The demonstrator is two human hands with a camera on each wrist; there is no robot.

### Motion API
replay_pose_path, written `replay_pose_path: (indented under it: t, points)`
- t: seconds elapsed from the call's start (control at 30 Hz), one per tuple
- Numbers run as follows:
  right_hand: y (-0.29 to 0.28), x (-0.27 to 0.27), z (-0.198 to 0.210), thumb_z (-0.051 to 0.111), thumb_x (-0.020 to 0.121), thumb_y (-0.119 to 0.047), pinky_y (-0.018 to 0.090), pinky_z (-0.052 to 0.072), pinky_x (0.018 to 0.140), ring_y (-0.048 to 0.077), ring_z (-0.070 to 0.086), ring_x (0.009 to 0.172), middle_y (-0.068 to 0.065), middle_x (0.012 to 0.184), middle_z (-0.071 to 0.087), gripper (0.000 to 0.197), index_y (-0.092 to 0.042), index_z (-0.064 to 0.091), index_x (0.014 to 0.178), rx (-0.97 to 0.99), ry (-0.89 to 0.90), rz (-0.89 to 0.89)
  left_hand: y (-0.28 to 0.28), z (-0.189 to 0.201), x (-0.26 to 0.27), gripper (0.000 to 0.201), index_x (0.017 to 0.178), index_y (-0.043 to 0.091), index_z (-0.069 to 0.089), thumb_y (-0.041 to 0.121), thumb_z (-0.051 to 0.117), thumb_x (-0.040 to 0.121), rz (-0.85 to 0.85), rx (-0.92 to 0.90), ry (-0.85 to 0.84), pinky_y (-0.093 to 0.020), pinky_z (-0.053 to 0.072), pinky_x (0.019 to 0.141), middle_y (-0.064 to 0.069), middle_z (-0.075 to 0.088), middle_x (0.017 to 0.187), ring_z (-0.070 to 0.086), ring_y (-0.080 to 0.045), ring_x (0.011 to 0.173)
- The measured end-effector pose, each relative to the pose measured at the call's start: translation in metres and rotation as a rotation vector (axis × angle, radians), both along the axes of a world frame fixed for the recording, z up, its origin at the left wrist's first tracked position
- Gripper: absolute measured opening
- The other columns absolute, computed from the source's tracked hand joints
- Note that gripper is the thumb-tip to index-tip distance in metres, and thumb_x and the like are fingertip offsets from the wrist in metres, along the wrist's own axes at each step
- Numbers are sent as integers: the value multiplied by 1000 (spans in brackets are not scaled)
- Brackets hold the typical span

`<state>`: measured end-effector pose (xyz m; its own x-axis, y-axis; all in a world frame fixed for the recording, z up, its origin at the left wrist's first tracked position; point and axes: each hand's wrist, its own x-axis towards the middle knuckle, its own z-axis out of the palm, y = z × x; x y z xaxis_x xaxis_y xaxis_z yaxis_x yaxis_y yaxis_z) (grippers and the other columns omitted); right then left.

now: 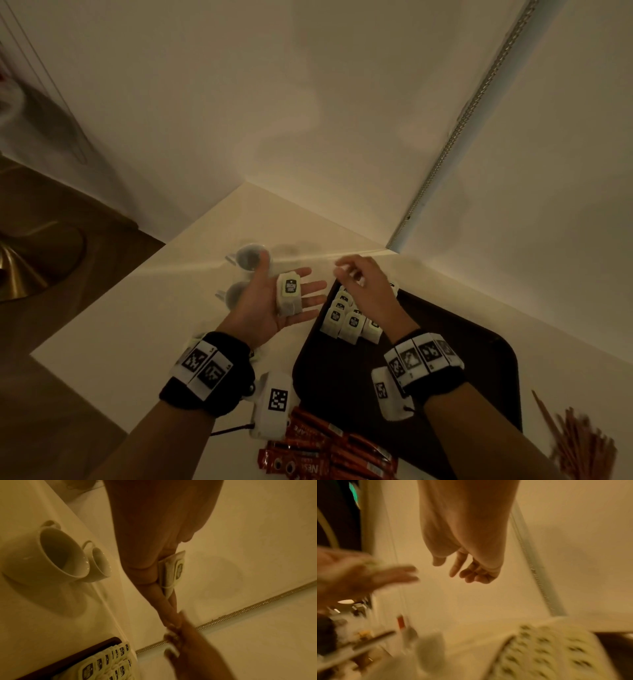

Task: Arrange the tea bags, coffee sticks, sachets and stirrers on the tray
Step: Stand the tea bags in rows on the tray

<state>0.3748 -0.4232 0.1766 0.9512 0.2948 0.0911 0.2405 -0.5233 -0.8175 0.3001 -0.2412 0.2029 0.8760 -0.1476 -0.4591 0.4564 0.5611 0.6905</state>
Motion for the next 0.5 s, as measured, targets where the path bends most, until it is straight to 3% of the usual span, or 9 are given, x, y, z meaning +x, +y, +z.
replay_pose_path:
  t: [0.07,0.13,0.2,0.27,0.3,0.37,0.43,0.5]
  points:
    - [17,-11,31,65,86,-29,13,39,79,3,51,90,-5,98,51,15,-28,65,102,23,-61,207,-4,6,2,84,122,13,57,74,13,85,-61,45,-41,-44,54,86,-14,70,112,67,-31,103]
    - [28,-17,51,69,83,-29,14,39,82,9,51,94,-5,96,51,15,-26,68,98,-49,-136,323,-8,14,3,83,123,14,56,75,17,83,-111,75,-90,-47,51,92,-9,69,116,65,-32,108]
    - [31,-18,67,70,82,-23,16,39,77,12,52,88,0,91,57,11,-17,69,92,-64,-205,333,-11,18,3,80,124,15,57,73,25,79,-120,94,-166,-47,47,98,-5,67,120,62,-29,113]
    - [30,-18,85,70,82,-21,18,41,71,10,54,78,0,83,64,9,-13,70,87,-48,-238,324,-9,15,4,72,125,18,57,71,43,79,-60,184,-321,-41,45,102,0,66,123,60,-21,117]
    - [28,-19,94,70,82,-23,19,43,69,10,56,74,-2,80,66,11,-13,71,85,-45,-247,322,-7,13,5,65,125,19,57,65,55,79,-34,256,-418,-35,47,99,1,65,123,60,-18,117]
    - [25,-19,109,71,81,-28,21,45,67,10,59,70,-3,75,69,12,-16,73,83,-56,-247,312,-6,13,6,43,117,12,63,36,69,82,37,369,-553,-25,50,89,-3,69,113,64,-17,107]
    - [25,-20,118,72,80,-25,20,45,64,10,59,68,-4,73,69,9,-17,73,83,-62,-236,288,-7,18,4,25,102,-1,66,15,68,82,122,392,-604,-20,50,80,-3,73,91,68,-13,89]
    - [25,-21,121,73,80,-21,13,42,60,8,58,67,-5,72,68,6,-16,73,83,-45,-242,249,-9,22,2,25,97,-4,66,13,64,79,147,388,-641,-20,51,76,-1,73,83,68,-12,82]
